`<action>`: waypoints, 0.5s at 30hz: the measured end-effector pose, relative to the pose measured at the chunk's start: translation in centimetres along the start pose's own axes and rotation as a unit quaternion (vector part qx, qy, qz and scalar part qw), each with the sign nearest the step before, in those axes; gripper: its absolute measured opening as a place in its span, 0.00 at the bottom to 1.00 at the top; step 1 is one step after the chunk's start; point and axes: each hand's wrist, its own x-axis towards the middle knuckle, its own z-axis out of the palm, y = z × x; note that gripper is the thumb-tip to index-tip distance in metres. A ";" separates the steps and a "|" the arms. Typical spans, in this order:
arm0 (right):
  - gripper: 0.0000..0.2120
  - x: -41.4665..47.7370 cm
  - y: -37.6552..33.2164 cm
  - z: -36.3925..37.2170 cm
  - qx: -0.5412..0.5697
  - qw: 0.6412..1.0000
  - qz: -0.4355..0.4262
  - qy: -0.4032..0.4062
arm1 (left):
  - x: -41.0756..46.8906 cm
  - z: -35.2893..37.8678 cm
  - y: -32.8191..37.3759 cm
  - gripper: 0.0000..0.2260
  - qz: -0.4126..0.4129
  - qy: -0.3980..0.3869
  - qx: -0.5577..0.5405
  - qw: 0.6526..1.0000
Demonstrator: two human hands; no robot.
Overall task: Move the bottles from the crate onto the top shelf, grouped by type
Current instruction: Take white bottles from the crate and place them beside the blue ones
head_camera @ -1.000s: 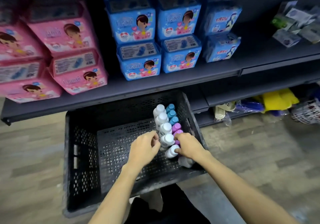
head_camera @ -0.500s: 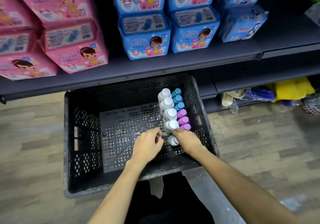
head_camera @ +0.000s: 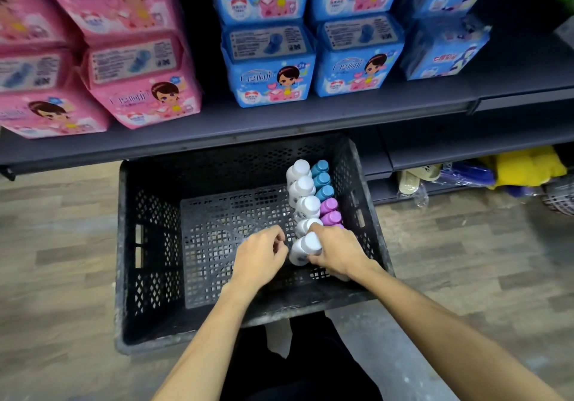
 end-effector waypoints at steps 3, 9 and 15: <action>0.22 -0.1 -0.8 -2.1 0.049 0.997 0.011 0.053 | 0.2 -0.6 0.2 0.02 -0.002 0.008 0.000 1.000; 0.22 0.1 -2.8 -7.9 0.153 0.975 0.007 0.159 | 0.6 -3.2 0.4 0.01 0.011 0.041 -0.001 0.999; 0.22 -0.5 -4.8 -15.0 0.192 0.945 -0.053 0.261 | 2.6 -8.9 2.8 0.02 0.068 0.115 0.026 0.991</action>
